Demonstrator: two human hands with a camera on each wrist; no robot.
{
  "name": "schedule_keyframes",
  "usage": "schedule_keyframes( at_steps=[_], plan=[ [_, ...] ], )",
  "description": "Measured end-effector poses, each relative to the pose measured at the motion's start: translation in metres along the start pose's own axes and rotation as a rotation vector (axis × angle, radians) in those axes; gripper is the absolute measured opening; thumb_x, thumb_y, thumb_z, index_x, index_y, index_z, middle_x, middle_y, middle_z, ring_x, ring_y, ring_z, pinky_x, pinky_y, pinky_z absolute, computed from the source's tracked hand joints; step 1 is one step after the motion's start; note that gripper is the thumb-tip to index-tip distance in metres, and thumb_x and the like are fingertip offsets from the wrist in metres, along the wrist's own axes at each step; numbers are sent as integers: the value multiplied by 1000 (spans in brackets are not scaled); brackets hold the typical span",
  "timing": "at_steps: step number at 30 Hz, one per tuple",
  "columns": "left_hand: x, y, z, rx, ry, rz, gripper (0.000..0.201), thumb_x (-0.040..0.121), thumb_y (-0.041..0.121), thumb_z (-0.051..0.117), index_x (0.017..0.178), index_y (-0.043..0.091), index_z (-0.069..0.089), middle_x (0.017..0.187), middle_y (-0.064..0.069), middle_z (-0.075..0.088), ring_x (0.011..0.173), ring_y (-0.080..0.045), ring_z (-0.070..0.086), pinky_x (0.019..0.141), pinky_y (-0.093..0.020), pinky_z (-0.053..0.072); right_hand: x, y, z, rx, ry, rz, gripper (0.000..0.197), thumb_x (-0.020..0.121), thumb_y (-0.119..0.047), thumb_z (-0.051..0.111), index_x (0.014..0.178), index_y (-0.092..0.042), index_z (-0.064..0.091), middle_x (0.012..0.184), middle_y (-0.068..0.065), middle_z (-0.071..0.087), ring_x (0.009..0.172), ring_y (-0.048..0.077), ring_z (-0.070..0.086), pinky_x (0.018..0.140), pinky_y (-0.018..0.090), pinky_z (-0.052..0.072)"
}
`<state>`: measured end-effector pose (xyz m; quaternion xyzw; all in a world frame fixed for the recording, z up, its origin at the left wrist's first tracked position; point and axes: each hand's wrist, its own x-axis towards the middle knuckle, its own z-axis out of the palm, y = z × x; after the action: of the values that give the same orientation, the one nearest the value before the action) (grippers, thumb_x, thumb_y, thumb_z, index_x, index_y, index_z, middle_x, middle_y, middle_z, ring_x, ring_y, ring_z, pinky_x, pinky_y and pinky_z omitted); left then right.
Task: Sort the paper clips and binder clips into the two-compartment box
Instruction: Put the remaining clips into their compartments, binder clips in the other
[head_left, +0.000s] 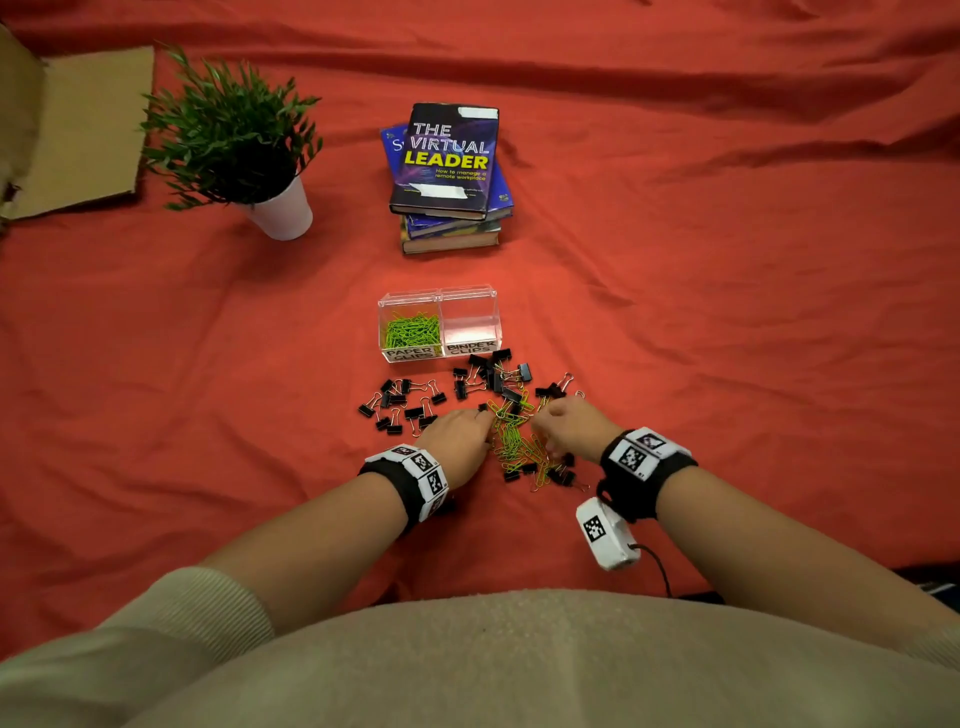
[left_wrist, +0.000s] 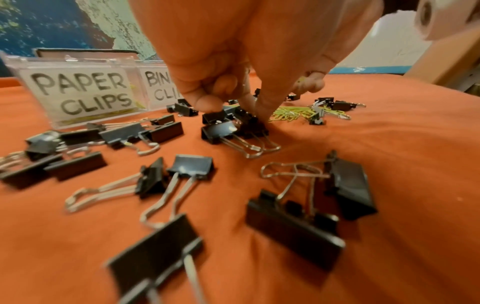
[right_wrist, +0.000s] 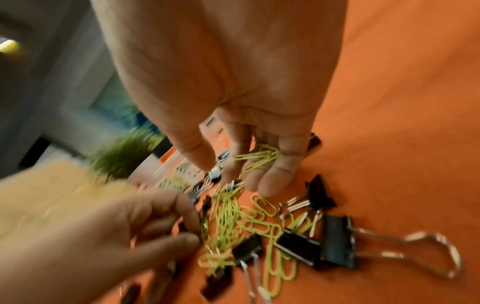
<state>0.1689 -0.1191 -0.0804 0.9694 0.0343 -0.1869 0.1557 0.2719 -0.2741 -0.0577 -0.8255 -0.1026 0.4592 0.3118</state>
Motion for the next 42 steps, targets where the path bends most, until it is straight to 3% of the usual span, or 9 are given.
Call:
schedule_keyframes(
  at_steps=[5,7,12,17,25,31,33,37,42],
  plan=[
    [-8,-13,-3,-26,36,-76,18,85,18,48,101,10,52,108,-10,60,102,-28,53,86,-37,45,3,-1,23,-499,109,-108,35,81,-25,63,59,-10,42,61,7,44,57,21,46,49,25,37],
    [-9,-12,-5,-51,49,-98,18,83,19,50,99,11,51,105,-9,60,99,-27,53,81,-35,43,6,-3,31,-538,169,-94,39,82,-36,66,63,-10,44,75,9,48,66,22,51,58,28,41],
    [-2,-1,-9,-122,92,-62,20,81,15,52,101,10,54,102,-9,62,98,-28,56,81,-35,45,6,-5,53,-577,257,-191,54,81,-33,68,117,3,50,121,18,49,112,31,51,97,35,42],
    [2,3,-7,17,17,27,25,86,11,49,111,9,52,107,-12,58,105,-31,54,85,-41,47,3,-7,50,-546,231,-179,26,85,-13,59,107,0,58,111,17,58,104,31,56,84,32,44],
    [3,-2,-9,133,-14,63,24,89,4,47,111,9,55,109,-11,58,108,-29,52,89,-38,43,2,-7,36,-516,62,-137,7,90,-18,59,88,-12,55,87,7,56,80,20,53,75,31,48],
    [0,3,-6,325,-41,101,31,92,2,41,122,2,46,123,-16,53,117,-32,49,100,-41,41,1,-4,7,-18,-61,-32,11,83,-12,70,82,-13,59,72,8,64,58,18,58,65,37,53],
    [-1,1,-5,344,-42,110,29,94,5,38,122,1,46,123,-16,53,116,-32,49,100,-40,40,-2,-12,-6,143,-122,-11,9,85,-10,67,81,-10,59,69,8,62,52,15,56,56,30,50],
    [-5,-5,-10,39,2,12,26,94,19,41,114,5,50,116,-13,56,109,-29,52,96,-37,40,-6,-42,-25,444,-235,-29,3,89,-1,57,87,-2,57,74,11,57,64,18,58,56,22,54],
    [-20,-23,-24,-475,27,-163,10,95,19,41,88,12,42,83,-7,50,75,-24,49,63,-30,34,10,-102,-21,363,-167,-121,8,89,2,57,83,-2,55,68,11,56,53,14,57,49,18,51]
  ],
)
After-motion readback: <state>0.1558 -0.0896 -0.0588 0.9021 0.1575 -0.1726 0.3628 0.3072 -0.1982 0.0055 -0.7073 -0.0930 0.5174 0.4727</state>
